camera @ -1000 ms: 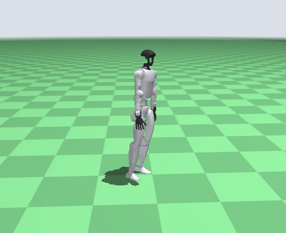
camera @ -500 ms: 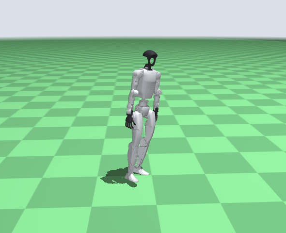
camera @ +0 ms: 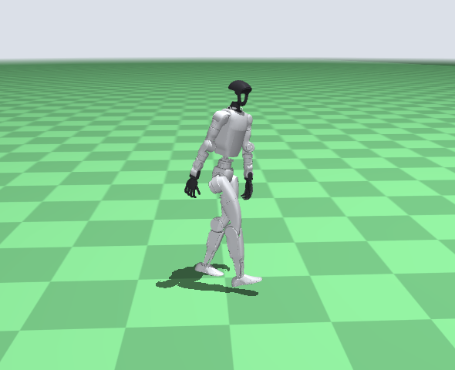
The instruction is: Stand up
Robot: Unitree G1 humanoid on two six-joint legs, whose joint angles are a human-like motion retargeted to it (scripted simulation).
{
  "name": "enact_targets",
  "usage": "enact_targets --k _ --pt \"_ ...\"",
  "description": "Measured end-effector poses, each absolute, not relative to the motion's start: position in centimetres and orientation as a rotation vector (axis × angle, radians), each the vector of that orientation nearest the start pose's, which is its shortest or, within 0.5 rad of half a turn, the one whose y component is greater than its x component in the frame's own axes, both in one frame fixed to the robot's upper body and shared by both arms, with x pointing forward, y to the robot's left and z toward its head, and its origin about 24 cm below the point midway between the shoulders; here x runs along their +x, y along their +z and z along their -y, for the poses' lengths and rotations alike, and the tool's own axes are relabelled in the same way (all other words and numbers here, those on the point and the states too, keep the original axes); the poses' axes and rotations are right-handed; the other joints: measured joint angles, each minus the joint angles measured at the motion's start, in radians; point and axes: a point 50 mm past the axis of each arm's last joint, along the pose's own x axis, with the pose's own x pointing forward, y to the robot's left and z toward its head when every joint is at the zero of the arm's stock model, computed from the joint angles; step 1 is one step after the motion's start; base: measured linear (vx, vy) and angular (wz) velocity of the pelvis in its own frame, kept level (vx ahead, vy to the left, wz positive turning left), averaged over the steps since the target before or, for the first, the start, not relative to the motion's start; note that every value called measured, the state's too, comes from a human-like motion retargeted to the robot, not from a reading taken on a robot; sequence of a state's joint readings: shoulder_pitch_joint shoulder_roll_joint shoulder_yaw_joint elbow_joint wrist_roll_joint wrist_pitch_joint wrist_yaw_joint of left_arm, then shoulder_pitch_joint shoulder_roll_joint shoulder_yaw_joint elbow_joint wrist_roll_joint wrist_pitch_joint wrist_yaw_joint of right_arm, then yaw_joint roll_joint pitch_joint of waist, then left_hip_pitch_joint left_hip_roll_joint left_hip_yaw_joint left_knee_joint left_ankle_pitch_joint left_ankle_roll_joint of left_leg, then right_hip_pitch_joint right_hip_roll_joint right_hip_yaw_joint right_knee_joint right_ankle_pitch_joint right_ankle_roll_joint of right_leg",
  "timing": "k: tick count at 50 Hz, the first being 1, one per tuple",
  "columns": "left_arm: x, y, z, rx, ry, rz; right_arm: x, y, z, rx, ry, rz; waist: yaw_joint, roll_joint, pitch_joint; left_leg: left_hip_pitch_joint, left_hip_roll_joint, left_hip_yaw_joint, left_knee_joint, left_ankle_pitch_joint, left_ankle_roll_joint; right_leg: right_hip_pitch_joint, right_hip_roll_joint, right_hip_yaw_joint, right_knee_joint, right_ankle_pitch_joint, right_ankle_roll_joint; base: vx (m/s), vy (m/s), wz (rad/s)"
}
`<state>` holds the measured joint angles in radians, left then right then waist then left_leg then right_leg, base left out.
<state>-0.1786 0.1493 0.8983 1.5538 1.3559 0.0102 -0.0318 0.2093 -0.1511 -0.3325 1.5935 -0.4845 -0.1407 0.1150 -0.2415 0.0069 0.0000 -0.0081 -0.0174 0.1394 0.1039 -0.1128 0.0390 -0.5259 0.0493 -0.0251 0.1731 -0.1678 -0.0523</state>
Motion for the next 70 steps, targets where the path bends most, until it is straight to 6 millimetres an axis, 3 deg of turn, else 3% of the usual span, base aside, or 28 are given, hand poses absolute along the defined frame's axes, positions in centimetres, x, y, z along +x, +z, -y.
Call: enact_targets --k 5,10,14,17,18,20,25,30,35,37,40,43,45,48,50,53,55,59,62,66,68,70 --pt "9.5 -16.7 -21.4 0.522 -0.248 -1.365 -6.0 -17.2 20.3 -0.094 0.085 -1.630 0.037 0.005 -0.009 0.028 -0.014 -0.027 0.024 -0.040 -0.015 0.000 0.027 0.006 -0.075 0.045 -0.084 0.54 0.02 0.37" --pt "7.8 -17.0 -21.3 0.533 -0.293 -1.411 -3.6 -17.5 20.7 -0.100 0.045 -1.545 0.004 0.042 -0.027 0.044 -0.023 -0.110 0.113 -0.018 -0.043 0.019 0.046 0.116 -0.023 0.093 -0.109 0.62 -0.03 0.85" --pt "4.6 -17.4 -21.1 0.527 -0.316 -1.503 -1.1 -17.6 20.8 -0.103 0.018 -1.492 0.029 0.057 -0.049 0.031 -0.043 -0.131 0.242 0.198 -0.094 0.057 0.028 0.112 0.035 0.029 -0.120 0.58 -0.02 0.23" --pt "2.3 -17.4 -21.2 0.492 -0.325 -1.572 1.0 -17.7 20.6 -0.111 0.012 -1.459 0.056 0.023 -0.064 -0.032 -0.095 -0.101 0.436 0.410 -0.164 0.131 -0.029 0.106 0.024 -0.016 -0.115 0.73 -0.12 -0.06" --pt "1.6 -17.4 -21.3 0.484 -0.330 -1.591 1.6 -17.7 20.5 -0.111 0.014 -1.448 0.063 0.011 -0.073 -0.067 -0.106 -0.093 0.518 0.447 -0.185 0.153 -0.043 0.107 0.020 -0.033 -0.116 0.67 -0.10 0.15" --pt "0.8 -17.4 -21.3 0.467 -0.332 -1.614 3.0 -17.6 20.4 -0.120 0.026 -1.423 0.089 -0.016 -0.087 -0.158 -0.108 -0.039 0.701 0.481 -0.166 0.193 -0.076 0.121 0.011 -0.063 -0.110 0.50 -0.03 0.17" --pt "0.6 -17.6 -21.1 0.390 -0.261 -1.593 7.4 -17.1 20.6 -0.240 0.101 -1.309 0.131 -0.063 -0.093 -0.378 -0.083 0.019 0.947 0.327 -0.093 0.297 -0.134 0.130 -0.035 -0.110 -0.107 0.65 -0.04 0.09" --pt "0.7 -17.7 -20.7 0.314 -0.187 -1.554 11.8 -16.2 20.2 -0.339 0.133 -1.127 0.180 -0.061 -0.080 -0.526 -0.067 -0.024 0.760 0.274 -0.115 0.382 -0.125 0.112 -0.055 -0.167 -0.104 0.51 -0.02 -0.18" --pt "-0.9 -17.7 -20.2 0.273 -0.183 -1.598 14.5 -15.3 19.5 -0.337 0.138 -1.004 0.257 -0.010 -0.032 -0.519 -0.004 -0.120 0.222 0.341 -0.193 0.488 -0.034 0.157 -0.048 -0.229 -0.100 0.61 -0.01 -0.51" --pt "-2.1 -17.6 -20.0 0.248 -0.194 -1.641 14.7 -15.2 19.3 -0.331 0.146 -0.995 0.267 0.016 -0.016 -0.512 0.015 -0.150 0.035 0.416 -0.180 0.537 0.000 0.166 -0.048 -0.247 -0.091 0.56 0.01 -0.29" --pt "-4.0 -17.4 -19.6 0.203 -0.205 -1.708 13.9 -15.5 19.0 -0.321 0.162 -1.018 0.235 0.016 -0.020 -0.521 -0.010 -0.188 -0.088 0.425 -0.209 0.583 0.002 0.157 -0.047 -0.239 -0.050 0.91 0.06 0.10" --pt "-5.8 -17.1 -19.4 0.158 -0.211 -1.781 11.5 -16.4 18.6 -0.298 0.185 -1.104 0.229 -0.023 -0.039 -0.519 -0.057 -0.164 -0.015 0.442 -0.108 0.600 -0.020 0.176 -0.018 -0.154 0.016 0.73 0.01 -0.28" --pt "-6.8 -17.0 -19.3 0.129 -0.205 -1.827 9.2 -17.0 18.6 -0.277 0.199 -1.191 0.229 -0.051 -0.054 -0.510 -0.059 -0.145 0.024 0.426 -0.080 0.604 -0.025 0.193 0.019 -0.039 0.066 0.71 0.00 -0.53" --pt "-7.4 -16.8 -19.2 0.077 -0.174 -1.863 5.4 -17.6 18.7 -0.260 0.226 -1.335 0.240 -0.087 -0.057 -0.492 -0.035 -0.084 0.108 0.331 -0.067 0.583 -0.048 0.214 0.144 0.253 0.206 1.00 0.11 -0.96" --pt "-7.4 -16.8 -19.1 0.058 -0.161 -1.872 3.1 -17.7 19.1 -0.256 0.230 -1.416 0.225 -0.067 -0.048 -0.438 -0.007 -0.080 0.127 0.273 -0.052 0.534 0.012 0.257 0.294 0.405 0.279 0.54 0.01 -0.55" --pt "-6.9 -16.9 -19.6 0.080 -0.156 -1.871 0.3 -17.7 20.0 -0.262 0.227 -1.499 0.183 0.001 -0.061 -0.368 0.060 -0.106 0.139 0.202 -0.052 0.403 0.097 0.213 0.525 0.436 0.314 0.86 0.10 -0.29" --pt "-5.7 -17.0 -20.1 0.129 -0.180 -1.857 -1.2 -17.6 20.8 -0.261 0.198 -1.538 0.175 0.025 -0.087 -0.335 0.076 -0.087 0.133 0.170 -0.040 0.260 0.086 0.172 0.683 0.293 0.242 0.93 0.23 -0.42" --pt "-0.9 -17.2 -22.1 0.296 -0.194 -1.750 -3.3 -17.3 21.6 -0.192 0.093 -1.565 0.140 0.061 -0.085 -0.222 0.091 -0.096 0.085 0.131 -0.028 0.091 0.125 0.126 0.686 0.191 0.161 0.64 0.10 0.10" --pt "3.9 -17.0 -23.5 0.404 -0.182 -1.601 -4.2 -17.2 22.0 -0.141 0.007 -1.573 0.103 0.047 -0.077 -0.127 0.056 -0.101 0.044 0.108 -0.019 0.036 0.117 0.124 0.491 0.128 0.105 0.90 0.12 0.46" --pt "10.3 -15.8 -24.9 0.511 -0.168 -1.394 -4.6 -17.1 22.3 -0.098 -0.054 -1.583 0.021 0.008 -0.049 -0.010 -0.017 -0.153 0.032 0.085 -0.011 0.004 0.039 0.107 0.116 0.106 0.029 0.73 0.07 0.91" --pt "13.0 -15.0 -25.2 0.557 -0.166 -1.309 -4.8 -17.1 22.3 -0.087 -0.062 -1.592 0.000 -0.007 -0.033 0.055 -0.043 -0.180 0.027 0.088 -0.016 0.002 0.013 0.053 -0.067 0.132 -0.053 0.88 0.01 0.59" --pt "15.1 -14.2 -25.3 0.593 -0.168 -1.240 -4.8 -17.1 22.3 -0.086 -0.063 -1.598 0.026 -0.007 -0.037 0.099 -0.054 -0.173 0.023 0.103 -0.027 0.006 0.078 0.125 -0.211 0.106 -0.097 0.93 -0.01 -0.14"
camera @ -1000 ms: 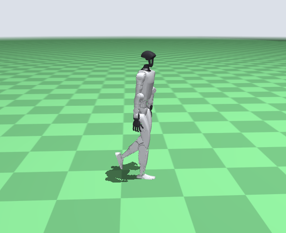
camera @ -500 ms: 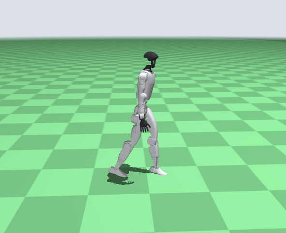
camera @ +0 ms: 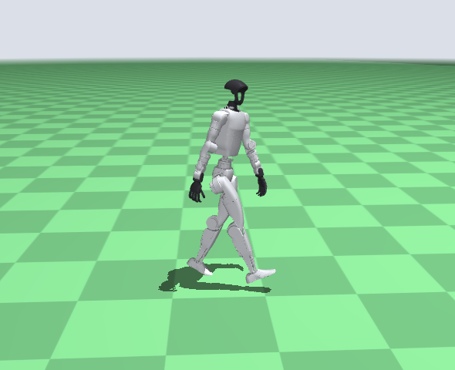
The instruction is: Stand up
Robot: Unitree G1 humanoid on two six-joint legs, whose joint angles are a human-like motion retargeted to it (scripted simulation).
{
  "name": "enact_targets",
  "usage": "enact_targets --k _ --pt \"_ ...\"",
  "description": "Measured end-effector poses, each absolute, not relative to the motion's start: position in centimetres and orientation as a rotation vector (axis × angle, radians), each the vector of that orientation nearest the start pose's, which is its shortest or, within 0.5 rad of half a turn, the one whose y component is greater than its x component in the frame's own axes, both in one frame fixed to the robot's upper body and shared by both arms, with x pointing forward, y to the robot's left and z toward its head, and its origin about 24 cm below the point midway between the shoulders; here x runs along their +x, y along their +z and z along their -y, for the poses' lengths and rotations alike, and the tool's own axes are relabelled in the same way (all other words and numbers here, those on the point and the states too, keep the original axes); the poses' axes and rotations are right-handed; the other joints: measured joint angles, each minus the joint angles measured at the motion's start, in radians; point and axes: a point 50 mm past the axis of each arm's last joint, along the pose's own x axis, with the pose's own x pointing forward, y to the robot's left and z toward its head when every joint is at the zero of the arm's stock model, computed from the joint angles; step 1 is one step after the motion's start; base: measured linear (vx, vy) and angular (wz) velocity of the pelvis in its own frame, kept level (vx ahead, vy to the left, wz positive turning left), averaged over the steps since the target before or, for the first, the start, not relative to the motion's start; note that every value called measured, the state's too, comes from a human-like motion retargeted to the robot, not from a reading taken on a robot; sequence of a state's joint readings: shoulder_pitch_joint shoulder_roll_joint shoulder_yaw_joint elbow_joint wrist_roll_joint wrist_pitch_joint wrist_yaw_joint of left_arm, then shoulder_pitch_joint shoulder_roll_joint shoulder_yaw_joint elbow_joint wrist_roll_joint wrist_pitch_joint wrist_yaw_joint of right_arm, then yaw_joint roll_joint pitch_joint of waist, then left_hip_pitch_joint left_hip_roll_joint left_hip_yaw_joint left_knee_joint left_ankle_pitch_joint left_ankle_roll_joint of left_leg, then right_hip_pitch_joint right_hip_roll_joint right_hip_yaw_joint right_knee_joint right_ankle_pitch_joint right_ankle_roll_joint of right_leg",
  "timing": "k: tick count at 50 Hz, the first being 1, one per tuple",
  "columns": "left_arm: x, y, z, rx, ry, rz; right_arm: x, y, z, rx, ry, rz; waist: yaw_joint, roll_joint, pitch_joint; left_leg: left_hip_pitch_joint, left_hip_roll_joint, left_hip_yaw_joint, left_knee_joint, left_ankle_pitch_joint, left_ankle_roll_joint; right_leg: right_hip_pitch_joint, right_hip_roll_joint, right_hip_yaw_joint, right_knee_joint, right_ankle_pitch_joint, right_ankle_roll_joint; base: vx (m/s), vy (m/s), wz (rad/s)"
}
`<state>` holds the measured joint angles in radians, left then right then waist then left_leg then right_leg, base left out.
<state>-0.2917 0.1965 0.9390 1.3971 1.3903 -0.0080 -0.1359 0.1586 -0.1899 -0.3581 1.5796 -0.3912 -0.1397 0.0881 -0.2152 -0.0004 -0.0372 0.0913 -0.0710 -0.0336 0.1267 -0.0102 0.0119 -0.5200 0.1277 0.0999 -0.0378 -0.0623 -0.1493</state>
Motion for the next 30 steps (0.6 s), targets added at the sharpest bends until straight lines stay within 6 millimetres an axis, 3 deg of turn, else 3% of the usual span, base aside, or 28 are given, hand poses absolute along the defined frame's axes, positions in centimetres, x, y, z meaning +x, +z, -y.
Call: enact_targets --k 2,5,7,8,10,13,15,20,23,25,27,30 --pt "16.1 -13.9 -24.9 0.617 -0.180 -1.201 -5.1 -17.0 22.3 -0.090 -0.061 -1.611 0.003 0.006 -0.013 0.023 -0.009 -0.034 0.033 0.032 -0.023 0.005 -0.021 -0.079 0.015 -0.008 0.047 0.97 -0.04 0.36" --pt "16.1 -14.2 -23.9 0.624 -0.211 -1.183 -5.2 -17.0 22.1 -0.096 -0.045 -1.628 -0.024 0.021 -0.027 0.032 -0.034 -0.109 0.135 0.153 -0.078 0.014 -0.051 -0.093 0.099 0.041 -0.015 0.83 -0.01 0.86" --pt "15.2 -14.8 -23.0 0.620 -0.253 -1.199 -5.0 -17.1 21.9 -0.091 -0.042 -1.626 -0.021 0.022 -0.039 0.007 -0.078 -0.115 0.260 0.335 -0.142 0.039 -0.038 0.041 0.144 0.028 -0.025 1.12 -0.06 0.56" --pt "14.5 -15.1 -22.5 0.620 -0.276 -1.213 -4.8 -17.1 21.8 -0.086 -0.041 -1.622 -0.012 0.029 -0.046 -0.028 -0.087 -0.094 0.351 0.441 -0.197 0.047 -0.056 -0.034 0.185 -0.010 -0.039 1.06 -0.01 0.32" --pt "12.8 -15.8 -21.8 0.617 -0.302 -1.257 -4.2 -17.2 21.6 -0.084 -0.029 -1.619 0.008 0.029 -0.049 -0.147 -0.103 -0.041 0.620 0.534 -0.270 0.072 -0.051 0.001 0.245 -0.078 -0.050 0.88 0.05 -0.03" --pt "9.9 -16.6 -21.9 0.598 -0.310 -1.336 -1.9 -17.5 21.0 -0.117 0.025 -1.596 0.057 0.025 -0.044 -0.287 -0.093 0.022 0.917 0.534 -0.268 0.157 -0.054 0.048 0.259 -0.149 -0.029 0.91 -0.01 -0.28" --pt "7.9 -17.0 -21.8 0.575 -0.305 -1.386 0.2 -17.6 20.3 -0.151 0.066 -1.552 0.045 -0.029 -0.069 -0.374 -0.106 0.068 0.933 0.440 -0.200 0.199 -0.132 0.035 0.239 -0.180 -0.030 0.65 -0.10 0.60" --pt "1.8 -17.6 -21.9 0.435 -0.178 -1.538 7.0 -17.5 18.3 -0.265 0.166 -1.312 0.092 -0.080 -0.064 -0.577 -0.021 0.134 0.891 0.233 -0.112 0.330 -0.165 0.071 0.204 -0.241 -0.029 0.66 -0.09 -0.16" --pt "-1.7 -17.5 -21.7 0.309 -0.108 -1.634 11.5 -16.5 17.5 -0.325 0.198 -1.124 0.121 -0.056 -0.051 -0.622 0.005 0.079 0.640 0.198 -0.116 0.395 -0.128 0.065 0.189 -0.278 -0.038 0.83 -0.04 -0.30" --pt "-4.0 -17.2 -21.4 0.228 -0.064 -1.699 14.2 -15.7 17.2 -0.362 0.217 -1.015 0.147 -0.035 -0.033 -0.626 0.025 0.020 0.417 0.217 -0.153 0.439 -0.094 0.087 0.187 -0.302 -0.037 0.60 0.00 -0.60" --pt "-6.3 -16.8 -21.2 0.167 -0.023 -1.762 16.2 -14.9 16.9 -0.397 0.233 -0.936 0.174 -0.005 -0.005 -0.605 0.066 -0.047 0.173 0.253 -0.200 0.493 -0.047 0.121 0.191 -0.324 -0.035 0.64 0.03 -0.73" --pt "-9.3 -16.3 -20.7 0.106 0.028 -1.850 17.8 -14.2 16.7 -0.435 0.243 -0.872 0.184 0.016 0.021 -0.596 0.097 -0.070 -0.068 0.296 -0.216 0.570 -0.015 0.130 0.191 -0.339 -0.021 0.75 0.05 -0.37"
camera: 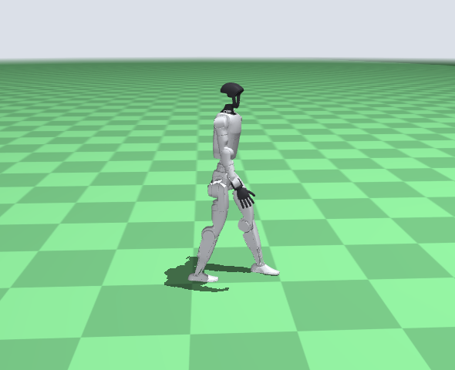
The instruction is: Stand up
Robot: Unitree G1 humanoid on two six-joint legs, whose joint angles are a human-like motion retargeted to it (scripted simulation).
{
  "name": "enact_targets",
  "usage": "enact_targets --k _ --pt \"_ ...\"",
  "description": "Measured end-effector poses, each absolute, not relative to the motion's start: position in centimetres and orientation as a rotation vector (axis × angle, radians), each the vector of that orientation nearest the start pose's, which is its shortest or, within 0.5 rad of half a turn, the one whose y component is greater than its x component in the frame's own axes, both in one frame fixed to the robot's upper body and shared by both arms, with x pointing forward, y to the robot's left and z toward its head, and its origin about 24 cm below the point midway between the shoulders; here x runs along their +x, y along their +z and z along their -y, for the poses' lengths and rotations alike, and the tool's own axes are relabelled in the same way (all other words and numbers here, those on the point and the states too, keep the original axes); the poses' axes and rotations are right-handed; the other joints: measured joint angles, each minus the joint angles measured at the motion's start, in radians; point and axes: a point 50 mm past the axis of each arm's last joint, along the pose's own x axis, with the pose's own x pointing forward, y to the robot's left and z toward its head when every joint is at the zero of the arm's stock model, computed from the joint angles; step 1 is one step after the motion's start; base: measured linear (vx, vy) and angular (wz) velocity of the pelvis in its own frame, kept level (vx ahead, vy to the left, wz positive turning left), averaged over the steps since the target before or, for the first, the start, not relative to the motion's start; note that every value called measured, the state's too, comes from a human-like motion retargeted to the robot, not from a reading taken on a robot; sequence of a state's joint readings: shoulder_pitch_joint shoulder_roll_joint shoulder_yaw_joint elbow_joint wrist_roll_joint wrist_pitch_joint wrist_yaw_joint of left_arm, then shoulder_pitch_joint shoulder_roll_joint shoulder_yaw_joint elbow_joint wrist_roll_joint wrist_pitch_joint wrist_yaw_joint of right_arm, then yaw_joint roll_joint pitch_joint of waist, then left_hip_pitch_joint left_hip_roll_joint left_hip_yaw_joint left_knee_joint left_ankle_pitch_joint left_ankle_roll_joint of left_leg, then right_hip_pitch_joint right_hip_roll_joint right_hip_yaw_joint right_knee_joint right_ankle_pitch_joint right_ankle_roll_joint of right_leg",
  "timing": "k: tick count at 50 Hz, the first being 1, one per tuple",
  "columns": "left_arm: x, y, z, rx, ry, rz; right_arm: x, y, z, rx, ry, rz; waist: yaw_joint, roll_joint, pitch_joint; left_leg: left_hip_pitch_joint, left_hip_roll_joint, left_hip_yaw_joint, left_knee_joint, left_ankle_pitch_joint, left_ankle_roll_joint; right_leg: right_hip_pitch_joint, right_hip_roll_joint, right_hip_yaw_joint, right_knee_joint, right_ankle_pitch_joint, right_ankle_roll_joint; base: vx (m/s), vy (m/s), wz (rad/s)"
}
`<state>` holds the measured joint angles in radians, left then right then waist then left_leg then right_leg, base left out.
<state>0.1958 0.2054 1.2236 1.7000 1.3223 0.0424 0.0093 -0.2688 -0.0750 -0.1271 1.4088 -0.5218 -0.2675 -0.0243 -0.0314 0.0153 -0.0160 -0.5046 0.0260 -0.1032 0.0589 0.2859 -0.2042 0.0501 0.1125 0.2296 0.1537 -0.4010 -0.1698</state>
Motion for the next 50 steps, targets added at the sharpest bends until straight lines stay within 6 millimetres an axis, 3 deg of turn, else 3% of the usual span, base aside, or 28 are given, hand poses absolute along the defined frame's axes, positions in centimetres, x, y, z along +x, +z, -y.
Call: enact_targets --k 3,6,10,13,17,20,23,28,30,33,36,38,40,42,43,46,48,50 --pt "-11.4 -15.8 -20.1 0.047 0.060 -1.913 17.4 -14.4 16.6 -0.451 0.267 -0.890 -0.009 -0.022 -0.018 0.004 -0.008 0.033 0.016 0.004 0.029 0.024 -0.014 0.026 0.026 0.039 0.047 0.83 0.09 -0.30" --pt "-12.2 -15.6 -19.9 0.003 0.076 -1.949 15.0 -15.4 16.7 -0.433 0.285 -0.982 -0.029 -0.051 -0.049 0.002 -0.043 0.067 0.087 0.007 0.078 0.024 -0.032 0.009 0.077 0.170 0.106 0.80 0.10 -0.18" --pt "-11.0 -15.9 -20.1 -0.005 0.095 -1.921 9.8 -17.0 17.4 -0.374 0.292 -1.185 -0.001 -0.090 -0.046 0.041 -0.031 0.129 0.154 -0.065 0.134 -0.010 -0.037 -0.015 0.272 0.574 0.228 0.75 0.08 -0.66" --pt "-8.8 -16.4 -20.5 0.024 0.077 -1.871 6.1 -17.5 18.6 -0.356 0.297 -1.338 -0.018 -0.033 -0.046 0.113 0.013 0.119 0.140 -0.124 0.152 -0.166 -0.023 -0.128 0.547 0.676 0.302 0.69 0.15 -0.38" --pt "-4.2 -17.0 -21.6 0.137 -0.002 -1.784 1.8 -17.7 20.2 -0.338 0.244 -1.464 -0.050 0.035 -0.058 0.181 0.064 0.109 0.119 -0.178 0.145 -0.413 0.083 -0.137 0.804 0.400 0.259 0.58 0.14 -0.20" --pt "0.9 -17.1 -23.0 0.287 -0.059 -1.667 -0.9 -17.6 21.0 -0.265 0.163 -1.522 -0.086 0.070 -0.045 0.246 0.077 0.082 0.088 -0.203 0.144 -0.576 0.168 -0.133 0.841 0.227 0.277 0.57 0.12 0.31" --pt "6.6 -16.6 -24.3 0.417 -0.089 -1.501 -2.9 -17.4 21.5 -0.190 0.082 -1.562 -0.123 0.063 -0.044 0.307 0.058 0.101 0.061 -0.234 0.144 -0.696 0.135 -0.176 0.739 0.128 0.215 0.67 0.11 0.27" --pt "14.5 -14.4 -25.4 0.556 -0.099 -1.244 -5.3 -17.0 22.0 -0.119 -0.003 -1.623 -0.181 0.043 -0.014 0.426 0.013 0.109 0.042 -0.298 0.153 -0.795 0.077 -0.214 0.418 0.092 0.091 0.63 0.07 0.28" --pt "16.6 -13.5 -25.4 0.594 -0.103 -1.172 -5.9 -16.9 22.0 -0.102 -0.016 -1.646 -0.198 0.032 -0.008 0.474 -0.009 0.109 0.038 -0.327 0.159 -0.803 0.051 -0.202 0.260 0.143 0.021 0.70 0.03 0.39" --pt "18.3 -12.9 -25.0 0.629 -0.111 -1.111 -6.8 -16.8 22.0 -0.095 -0.017 -1.672 -0.235 0.042 -0.012 0.526 -0.020 0.076 0.058 -0.361 0.151 -0.795 0.021 -0.182 0.070 0.210 -0.022 0.94 -0.03 0.67" --pt "18.2 -13.2 -24.1 0.638 -0.148 -1.111 -7.5 -16.7 21.8 -0.089 -0.016 -1.687 -0.254 0.069 -0.022 0.569 -0.017 0.023 0.094 -0.328 0.125 -0.753 0.010 -0.190 0.035 0.225 -0.077 0.85 -0.07 0.64" --pt "17.3 -13.8 -23.5 0.630 -0.193 -1.143 -7.6 -16.7 21.6 -0.078 -0.018 -1.691 -0.251 0.075 -0.044 0.584 -0.040 -0.008 0.135 -0.257 0.104 -0.717 -0.048 -0.312 0.049 0.254 -0.056 1.07 -0.15 0.34" --pt "15.4 -14.7 -22.7 0.622 -0.248 -1.199 -7.7 -16.7 21.3 -0.050 -0.019 -1.696 -0.212 0.072 -0.081 0.589 -0.073 -0.001 0.178 -0.107 0.057 -0.706 -0.021 -0.201 0.066 0.254 -0.017 1.03 -0.15 0.02" --pt "12.9 -15.8 -21.5 0.605 -0.285 -1.257 -6.7 -16.9 21.0 -0.025 -0.018 -1.686 -0.185 0.068 -0.087 0.559 -0.106 -0.014 0.310 0.100 -0.023 -0.690 -0.045 -0.190 0.117 0.233 -0.009 1.07 -0.06 0.02" --pt "11.5 -16.3 -21.0 0.577 -0.284 -1.292 -5.8 -17.0 21.2 -0.039 -0.009 -1.670 -0.171 0.048 -0.083 0.533 -0.161 -0.005 0.395 0.189 -0.048 -0.665 -0.057 -0.120 0.132 0.210 0.000 1.12 -0.04 -0.44" --pt "6.8 -17.2 -21.0 0.482 -0.269 -1.424 -1.7 -17.5 20.9 -0.106 0.034 -1.573 -0.150 0.016 -0.060 0.374 -0.225 0.030 0.789 0.215 -0.054 -0.559 -0.073 -0.144 0.141 0.156 -0.022 1.03 -0.15 -0.61" --pt "4.1 -17.4 -21.1 0.436 -0.281 -1.509 1.6 -17.6 20.8 -0.144 0.049 -1.483 -0.158 -0.011 -0.057 0.277 -0.258 0.054 0.977 0.238 0.009 -0.500 -0.109 -0.138 0.128 0.136 0.000 0.88 -0.14 0.32" --pt "1.6 -17.5 -21.2 0.409 -0.280 -1.586 4.9 -17.4 20.5 -0.178 0.071 -1.387 -0.166 -0.045 -0.066 0.169 -0.248 0.110 1.118 0.158 0.106 -0.440 -0.153 -0.136 0.102 0.119 0.035 0.57 -0.14 0.59"
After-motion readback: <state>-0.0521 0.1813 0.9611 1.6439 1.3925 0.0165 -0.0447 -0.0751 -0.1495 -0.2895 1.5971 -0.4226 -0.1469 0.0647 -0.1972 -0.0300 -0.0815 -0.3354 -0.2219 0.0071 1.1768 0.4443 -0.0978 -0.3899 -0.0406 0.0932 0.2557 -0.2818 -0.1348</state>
